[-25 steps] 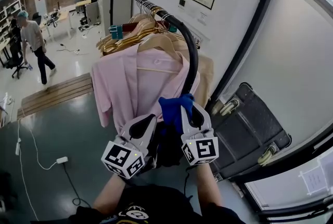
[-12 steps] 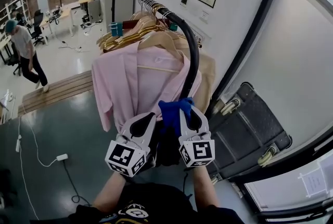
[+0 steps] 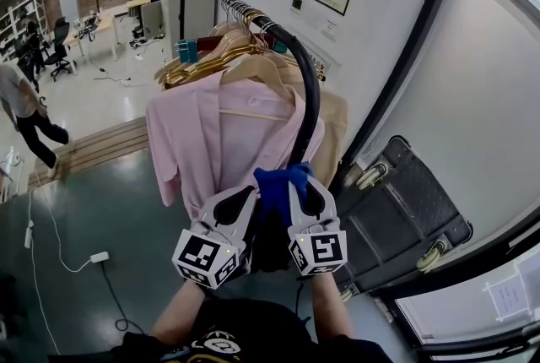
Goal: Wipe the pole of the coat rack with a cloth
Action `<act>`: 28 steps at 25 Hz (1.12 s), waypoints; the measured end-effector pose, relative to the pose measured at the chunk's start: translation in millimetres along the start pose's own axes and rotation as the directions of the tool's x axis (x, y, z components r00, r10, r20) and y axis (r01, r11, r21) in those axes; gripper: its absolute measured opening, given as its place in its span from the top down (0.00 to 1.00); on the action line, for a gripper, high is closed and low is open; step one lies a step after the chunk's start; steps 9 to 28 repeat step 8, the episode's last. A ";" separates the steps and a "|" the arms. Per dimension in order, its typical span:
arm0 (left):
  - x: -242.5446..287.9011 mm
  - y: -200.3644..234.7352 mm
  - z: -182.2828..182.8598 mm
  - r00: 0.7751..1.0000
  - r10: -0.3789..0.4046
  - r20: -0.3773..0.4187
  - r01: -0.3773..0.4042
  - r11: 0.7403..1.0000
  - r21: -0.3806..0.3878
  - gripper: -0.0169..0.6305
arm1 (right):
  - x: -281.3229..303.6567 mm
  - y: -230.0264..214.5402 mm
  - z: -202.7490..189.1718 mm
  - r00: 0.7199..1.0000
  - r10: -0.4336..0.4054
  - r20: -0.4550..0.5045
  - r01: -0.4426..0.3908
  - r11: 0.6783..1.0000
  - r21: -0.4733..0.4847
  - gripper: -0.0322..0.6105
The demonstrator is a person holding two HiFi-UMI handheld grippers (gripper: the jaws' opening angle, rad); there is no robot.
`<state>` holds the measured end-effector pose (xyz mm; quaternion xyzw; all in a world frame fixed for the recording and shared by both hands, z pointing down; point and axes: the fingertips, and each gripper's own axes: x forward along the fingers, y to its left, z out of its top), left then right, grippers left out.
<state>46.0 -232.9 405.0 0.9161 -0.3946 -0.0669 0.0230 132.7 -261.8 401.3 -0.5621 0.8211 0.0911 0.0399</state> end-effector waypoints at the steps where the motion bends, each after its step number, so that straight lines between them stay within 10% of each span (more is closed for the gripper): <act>1: 0.8 -0.5 -0.4 1.000 -0.002 -0.001 0.002 1.000 -0.001 0.97 | 0.0 0.0 0.1 1.000 0.001 0.000 -0.001 1.000 0.001 0.88; 28: 7.3 -0.1 -2.9 1.000 -0.009 -0.004 0.009 1.000 -0.005 0.97 | 2.0 -0.7 2.7 1.000 0.013 0.006 -0.013 1.000 -0.005 0.88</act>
